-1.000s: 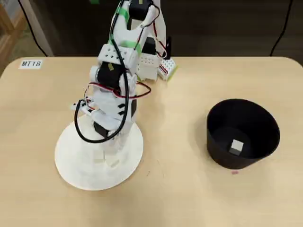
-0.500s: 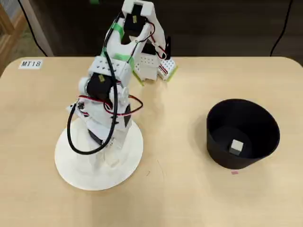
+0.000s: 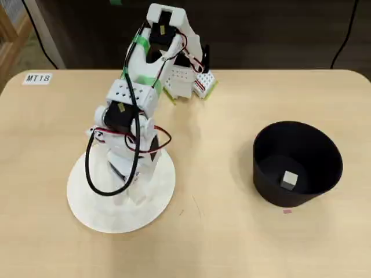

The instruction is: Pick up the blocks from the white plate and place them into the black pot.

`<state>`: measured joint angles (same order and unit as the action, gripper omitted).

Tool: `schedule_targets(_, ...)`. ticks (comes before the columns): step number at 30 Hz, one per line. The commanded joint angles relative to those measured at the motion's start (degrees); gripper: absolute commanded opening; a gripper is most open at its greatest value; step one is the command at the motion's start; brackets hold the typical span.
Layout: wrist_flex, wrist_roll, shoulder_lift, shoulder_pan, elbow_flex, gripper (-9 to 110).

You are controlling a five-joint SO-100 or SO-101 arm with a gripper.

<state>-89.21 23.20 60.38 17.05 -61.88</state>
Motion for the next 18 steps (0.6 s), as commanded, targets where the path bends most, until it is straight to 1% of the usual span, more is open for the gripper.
schedule_targets(1,1.14,-0.97,-0.18,-0.09,2.90,34)
schedule_targets(9,1.85,-2.72,-4.92,0.00,7.29,32)
schedule_targets(14,2.11,-2.64,-7.47,-0.09,9.84,26)
schedule_targets(16,2.37,-1.85,-8.26,0.09,10.63,16)
schedule_targets(18,2.37,-0.53,-9.40,0.62,11.78,1)
